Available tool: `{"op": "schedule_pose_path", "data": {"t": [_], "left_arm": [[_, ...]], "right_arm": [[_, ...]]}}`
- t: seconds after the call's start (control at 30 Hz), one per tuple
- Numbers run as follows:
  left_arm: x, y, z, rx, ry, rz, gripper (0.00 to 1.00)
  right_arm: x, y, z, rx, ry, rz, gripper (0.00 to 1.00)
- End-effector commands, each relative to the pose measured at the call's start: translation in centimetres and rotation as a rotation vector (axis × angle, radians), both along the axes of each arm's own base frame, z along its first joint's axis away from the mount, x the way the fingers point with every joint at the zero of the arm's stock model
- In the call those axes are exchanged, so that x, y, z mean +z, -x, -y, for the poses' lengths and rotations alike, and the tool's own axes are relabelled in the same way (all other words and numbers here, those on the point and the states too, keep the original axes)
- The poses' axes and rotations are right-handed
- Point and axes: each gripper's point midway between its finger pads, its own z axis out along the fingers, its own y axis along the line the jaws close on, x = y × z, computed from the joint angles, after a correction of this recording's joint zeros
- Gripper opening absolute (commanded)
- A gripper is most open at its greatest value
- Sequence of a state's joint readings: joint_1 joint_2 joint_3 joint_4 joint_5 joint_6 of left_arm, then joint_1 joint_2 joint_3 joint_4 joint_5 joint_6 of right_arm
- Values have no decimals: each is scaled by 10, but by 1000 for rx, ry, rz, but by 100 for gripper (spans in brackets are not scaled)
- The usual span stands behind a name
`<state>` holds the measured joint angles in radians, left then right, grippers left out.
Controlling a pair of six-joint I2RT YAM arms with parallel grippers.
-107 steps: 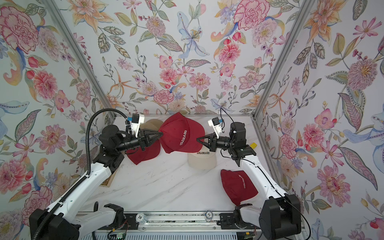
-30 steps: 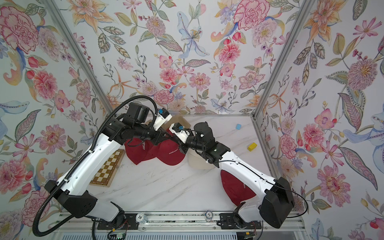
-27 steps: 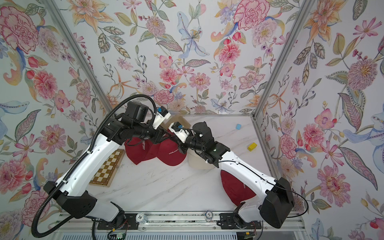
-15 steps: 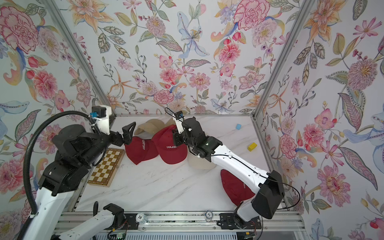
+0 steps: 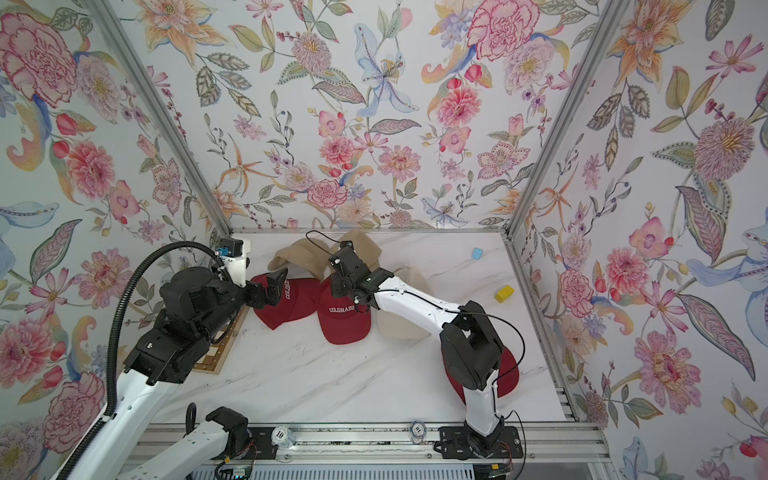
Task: Stack the baseball caps by color
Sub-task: Place the baseball cap at the center of the board.
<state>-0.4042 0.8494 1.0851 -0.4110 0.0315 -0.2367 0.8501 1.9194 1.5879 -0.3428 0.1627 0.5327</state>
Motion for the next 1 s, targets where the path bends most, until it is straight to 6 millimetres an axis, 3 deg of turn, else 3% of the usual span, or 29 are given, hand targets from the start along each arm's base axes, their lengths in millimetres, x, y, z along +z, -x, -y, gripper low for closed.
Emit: {"op": "schedule_pose_path", "data": {"t": [0.0,0.5,0.73,0.97], "left_arm": [[5,-5,12,-48,37,24,100],[-10,-19,29,-98,65,-5,99],[-12,-21,32,-109,62,-13,100],[-13,-22,34,-119,68,-16,100]], "right_arm": [[-2,-3,5,-20,-44,-13,0],[-40,-27,4,2,-99,-106,0],[-48,-31,-6,21,-104,-122,0],[-54,-37,-1,17,-95,-130,0]]}}
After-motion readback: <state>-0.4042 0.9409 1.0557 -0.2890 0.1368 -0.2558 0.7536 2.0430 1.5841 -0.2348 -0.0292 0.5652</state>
